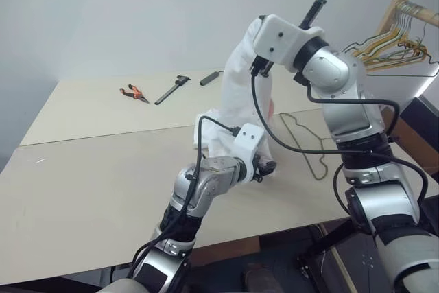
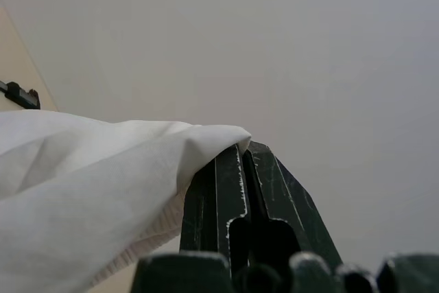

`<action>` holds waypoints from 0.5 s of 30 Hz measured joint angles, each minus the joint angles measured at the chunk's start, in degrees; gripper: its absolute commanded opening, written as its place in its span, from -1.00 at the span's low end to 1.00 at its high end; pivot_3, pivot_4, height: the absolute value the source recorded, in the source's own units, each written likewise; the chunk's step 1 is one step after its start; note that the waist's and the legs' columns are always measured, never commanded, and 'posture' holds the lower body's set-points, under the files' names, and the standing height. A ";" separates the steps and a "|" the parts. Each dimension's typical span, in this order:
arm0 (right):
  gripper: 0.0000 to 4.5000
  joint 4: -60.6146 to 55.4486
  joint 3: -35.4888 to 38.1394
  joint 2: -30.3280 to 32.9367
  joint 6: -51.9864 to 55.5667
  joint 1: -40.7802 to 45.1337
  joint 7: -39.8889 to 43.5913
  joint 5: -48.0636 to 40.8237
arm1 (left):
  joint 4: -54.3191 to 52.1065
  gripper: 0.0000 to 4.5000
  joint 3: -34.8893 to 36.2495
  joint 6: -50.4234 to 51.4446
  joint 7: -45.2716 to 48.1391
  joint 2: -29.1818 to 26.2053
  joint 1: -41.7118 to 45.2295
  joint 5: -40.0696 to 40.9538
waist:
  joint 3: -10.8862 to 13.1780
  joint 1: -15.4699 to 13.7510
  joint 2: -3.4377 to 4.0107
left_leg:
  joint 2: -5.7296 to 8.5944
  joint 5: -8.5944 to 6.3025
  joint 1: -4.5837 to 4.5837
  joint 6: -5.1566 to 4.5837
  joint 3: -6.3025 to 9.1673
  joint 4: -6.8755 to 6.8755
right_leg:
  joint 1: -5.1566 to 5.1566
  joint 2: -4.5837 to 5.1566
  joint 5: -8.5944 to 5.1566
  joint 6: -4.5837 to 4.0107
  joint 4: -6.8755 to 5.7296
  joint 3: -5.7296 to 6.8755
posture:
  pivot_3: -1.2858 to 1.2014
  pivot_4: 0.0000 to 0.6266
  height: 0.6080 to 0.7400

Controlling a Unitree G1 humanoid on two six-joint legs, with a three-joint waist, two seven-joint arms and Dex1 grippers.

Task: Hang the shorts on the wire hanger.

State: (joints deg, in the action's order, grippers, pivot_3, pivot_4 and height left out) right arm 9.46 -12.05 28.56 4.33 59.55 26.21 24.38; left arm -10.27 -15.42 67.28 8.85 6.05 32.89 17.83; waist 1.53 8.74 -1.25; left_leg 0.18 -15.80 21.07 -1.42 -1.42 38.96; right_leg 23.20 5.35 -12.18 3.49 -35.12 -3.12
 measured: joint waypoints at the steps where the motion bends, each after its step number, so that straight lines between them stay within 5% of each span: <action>1: -1.00 0.00 0.00 0.00 0.00 0.00 0.02 -0.01 | 0.00 -0.25 0.03 -0.17 0.05 -0.21 -0.16 0.00 | 0.00 0.00 0.00 | 0.00 0.00 0.00 0.00 0.00 0.00 | 0.00 0.00 0.00 0.00 0.01 0.00 | -0.06 -1.00 1.00; 6: -1.00 -0.49 0.00 0.00 0.00 -0.01 0.19 -0.10 | 0.00 -0.99 0.66 -0.84 0.20 -1.99 -1.60 -0.02 | 0.00 0.00 0.00 | -0.01 0.00 0.00 0.00 0.01 0.00 | 0.01 0.00 0.00 0.00 -0.01 0.01 | -0.06 -1.00 1.00; 10: -1.00 -1.09 0.00 0.02 0.00 -0.06 0.81 -0.38 | -0.22 -0.99 0.65 -1.70 1.06 -5.97 -2.21 -0.58 | 0.00 0.03 0.01 | 0.00 0.00 0.00 0.00 0.01 -0.01 | 0.01 0.00 0.00 0.00 -0.01 0.01 | -0.06 -1.00 1.00; 15: -1.00 -1.67 0.01 0.64 0.01 -1.64 1.26 -0.46 | -3.57 -0.99 -2.22 -4.93 6.50 -19.68 -3.84 -2.42 | 0.00 0.10 0.02 | -0.02 0.00 0.00 0.01 0.03 -0.03 | 0.04 -0.01 0.00 -0.01 -0.05 0.02 | -0.05 -1.00 1.00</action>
State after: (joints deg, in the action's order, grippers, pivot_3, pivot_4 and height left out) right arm 7.78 -12.04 29.20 4.34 57.92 27.47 23.92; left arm -13.85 -17.64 62.35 15.35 -13.63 29.05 15.41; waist 1.53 8.84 -1.22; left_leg 0.16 -15.80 21.07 -1.42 -1.39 38.94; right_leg 23.24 5.34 -12.18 3.48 -35.17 -3.11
